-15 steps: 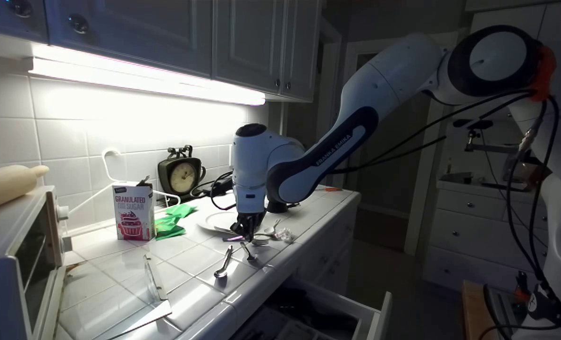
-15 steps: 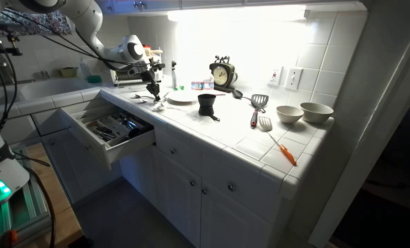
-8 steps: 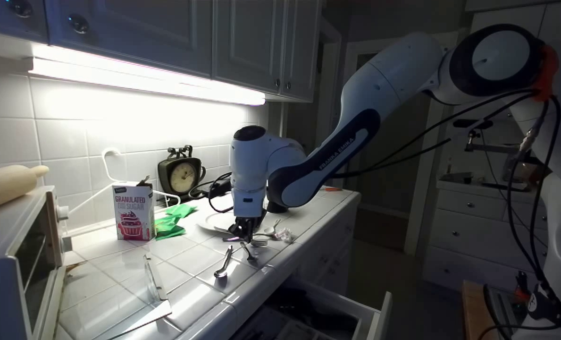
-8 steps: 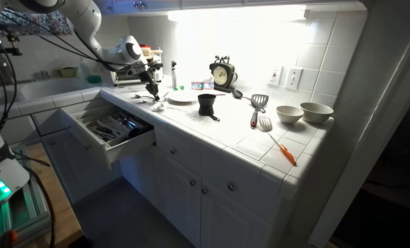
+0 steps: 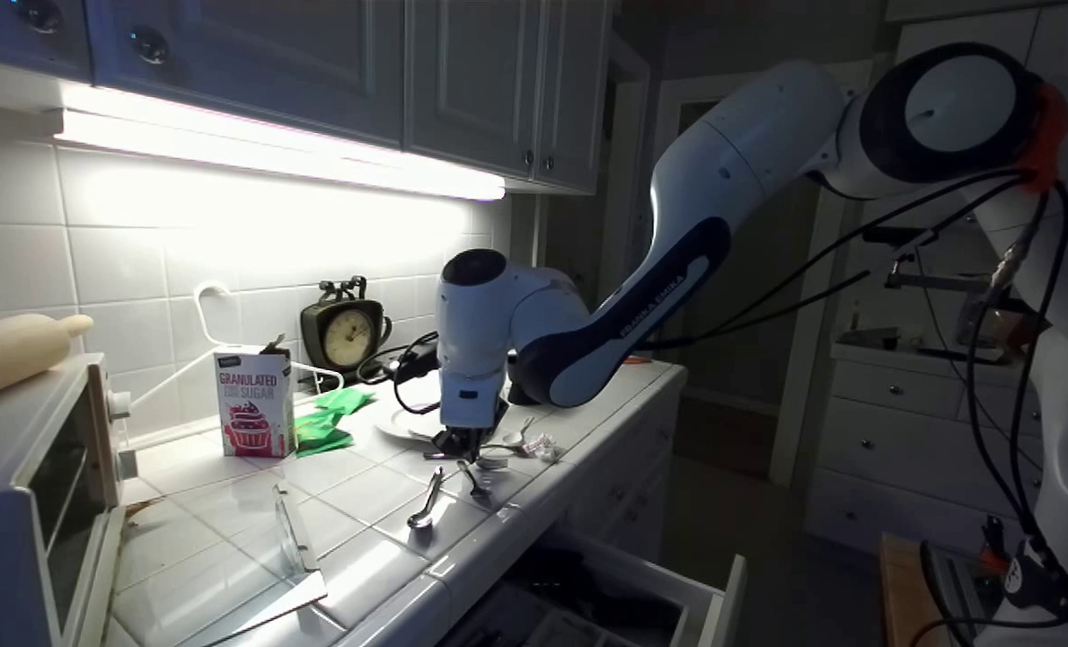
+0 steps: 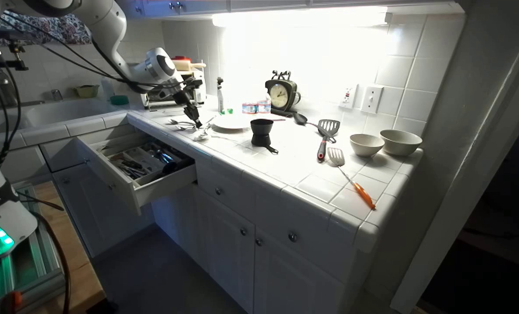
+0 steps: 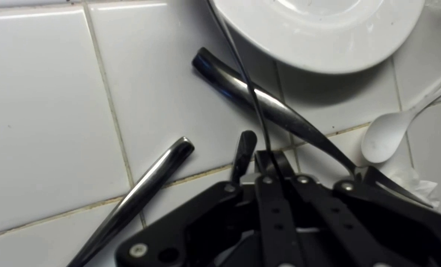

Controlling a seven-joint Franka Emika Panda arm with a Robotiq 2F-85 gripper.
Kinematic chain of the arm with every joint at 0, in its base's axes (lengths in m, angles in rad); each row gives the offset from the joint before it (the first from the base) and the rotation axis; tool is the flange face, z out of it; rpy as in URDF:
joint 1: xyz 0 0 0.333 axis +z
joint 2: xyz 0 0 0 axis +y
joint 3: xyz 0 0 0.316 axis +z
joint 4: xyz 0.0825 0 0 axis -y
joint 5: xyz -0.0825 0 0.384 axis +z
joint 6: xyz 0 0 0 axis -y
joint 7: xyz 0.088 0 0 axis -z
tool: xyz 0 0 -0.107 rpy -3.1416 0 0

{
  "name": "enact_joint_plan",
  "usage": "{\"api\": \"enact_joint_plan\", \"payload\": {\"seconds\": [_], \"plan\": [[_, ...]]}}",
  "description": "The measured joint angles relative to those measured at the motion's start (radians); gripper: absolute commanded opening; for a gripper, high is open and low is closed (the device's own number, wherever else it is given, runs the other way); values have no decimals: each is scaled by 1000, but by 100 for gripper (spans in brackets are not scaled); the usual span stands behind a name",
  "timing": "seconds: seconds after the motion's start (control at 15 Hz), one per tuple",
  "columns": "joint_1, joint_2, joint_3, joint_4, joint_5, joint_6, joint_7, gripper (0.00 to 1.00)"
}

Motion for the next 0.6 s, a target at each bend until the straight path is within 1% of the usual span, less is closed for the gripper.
{"api": "enact_joint_plan", "payload": {"seconds": [0.6], "plan": [[6,1,0,-27,-202,-3,58,1]]}}
